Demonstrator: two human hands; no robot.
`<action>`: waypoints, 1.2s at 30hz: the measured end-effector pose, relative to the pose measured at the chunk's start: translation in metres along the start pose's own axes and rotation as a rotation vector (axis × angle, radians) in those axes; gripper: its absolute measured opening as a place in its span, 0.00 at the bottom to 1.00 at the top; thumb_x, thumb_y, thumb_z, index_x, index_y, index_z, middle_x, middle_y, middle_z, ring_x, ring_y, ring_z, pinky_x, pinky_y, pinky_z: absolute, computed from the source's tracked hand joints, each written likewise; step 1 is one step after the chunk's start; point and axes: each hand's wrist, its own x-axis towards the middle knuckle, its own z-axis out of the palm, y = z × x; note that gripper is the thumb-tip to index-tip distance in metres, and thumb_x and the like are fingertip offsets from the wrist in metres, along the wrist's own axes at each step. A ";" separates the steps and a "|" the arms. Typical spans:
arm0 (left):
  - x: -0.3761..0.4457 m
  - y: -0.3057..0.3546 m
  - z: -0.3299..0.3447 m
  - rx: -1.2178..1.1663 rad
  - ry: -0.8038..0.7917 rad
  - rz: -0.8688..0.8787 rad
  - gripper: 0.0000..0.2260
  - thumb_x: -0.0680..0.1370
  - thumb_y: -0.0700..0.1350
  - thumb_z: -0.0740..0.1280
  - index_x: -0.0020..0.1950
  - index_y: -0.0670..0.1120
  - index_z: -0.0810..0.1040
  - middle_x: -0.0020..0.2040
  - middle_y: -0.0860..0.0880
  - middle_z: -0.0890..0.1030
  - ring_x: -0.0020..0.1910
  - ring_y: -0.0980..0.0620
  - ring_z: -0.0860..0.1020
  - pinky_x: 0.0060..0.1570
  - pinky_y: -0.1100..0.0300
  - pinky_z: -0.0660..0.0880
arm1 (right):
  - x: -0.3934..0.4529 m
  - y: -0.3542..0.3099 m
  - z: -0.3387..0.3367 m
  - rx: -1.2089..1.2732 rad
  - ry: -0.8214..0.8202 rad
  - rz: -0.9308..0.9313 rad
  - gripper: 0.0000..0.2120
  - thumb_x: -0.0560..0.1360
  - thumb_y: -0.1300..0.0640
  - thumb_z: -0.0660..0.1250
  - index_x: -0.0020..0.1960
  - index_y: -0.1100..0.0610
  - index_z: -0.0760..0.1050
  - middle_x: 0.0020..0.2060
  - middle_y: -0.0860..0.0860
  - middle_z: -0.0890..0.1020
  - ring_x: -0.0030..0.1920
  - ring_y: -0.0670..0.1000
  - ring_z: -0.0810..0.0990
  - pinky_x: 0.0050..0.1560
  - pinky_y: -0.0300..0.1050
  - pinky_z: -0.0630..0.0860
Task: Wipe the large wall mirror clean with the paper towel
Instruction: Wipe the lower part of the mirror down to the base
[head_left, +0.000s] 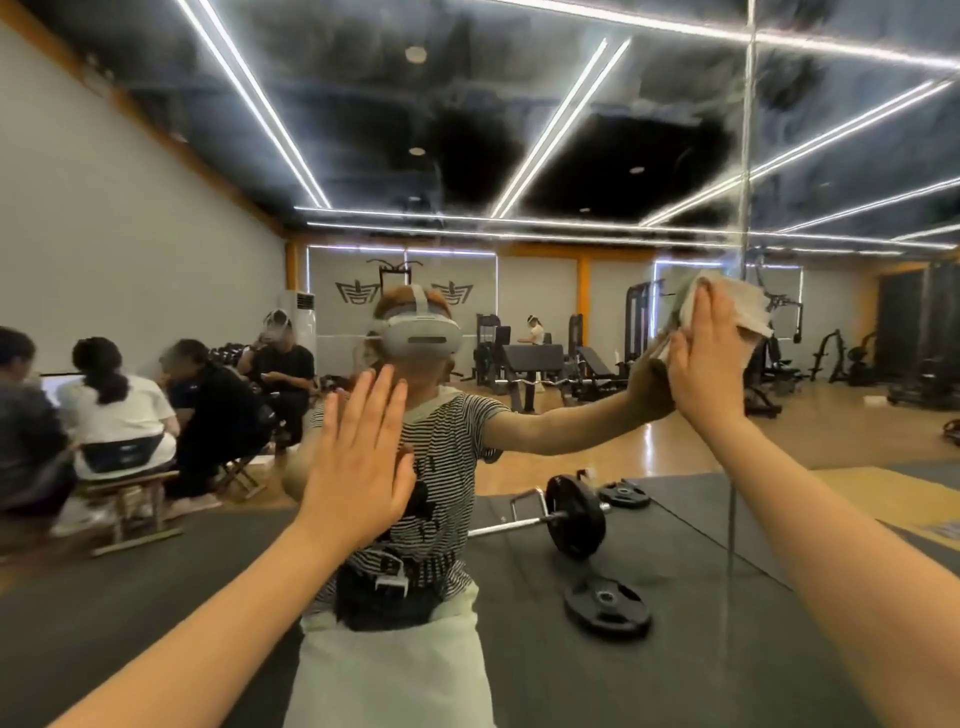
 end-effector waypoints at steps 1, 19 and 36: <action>-0.001 -0.001 0.003 0.001 -0.010 -0.002 0.31 0.75 0.51 0.55 0.75 0.36 0.60 0.76 0.37 0.60 0.76 0.40 0.55 0.75 0.49 0.40 | -0.001 -0.003 0.002 -0.005 0.022 0.015 0.27 0.81 0.59 0.54 0.79 0.59 0.52 0.77 0.56 0.56 0.76 0.58 0.54 0.76 0.57 0.52; -0.002 -0.003 0.028 0.062 0.135 -0.032 0.31 0.76 0.51 0.53 0.77 0.38 0.55 0.78 0.40 0.55 0.78 0.45 0.48 0.75 0.45 0.45 | -0.052 -0.175 0.056 0.175 0.011 -0.032 0.29 0.80 0.58 0.48 0.79 0.52 0.45 0.78 0.47 0.44 0.77 0.48 0.41 0.74 0.48 0.35; -0.002 -0.005 0.029 0.060 0.108 -0.042 0.32 0.76 0.52 0.53 0.77 0.38 0.56 0.78 0.40 0.56 0.79 0.47 0.46 0.76 0.46 0.44 | -0.027 -0.030 0.015 -0.006 -0.096 -0.053 0.32 0.82 0.44 0.51 0.79 0.52 0.41 0.79 0.51 0.45 0.75 0.45 0.38 0.73 0.47 0.35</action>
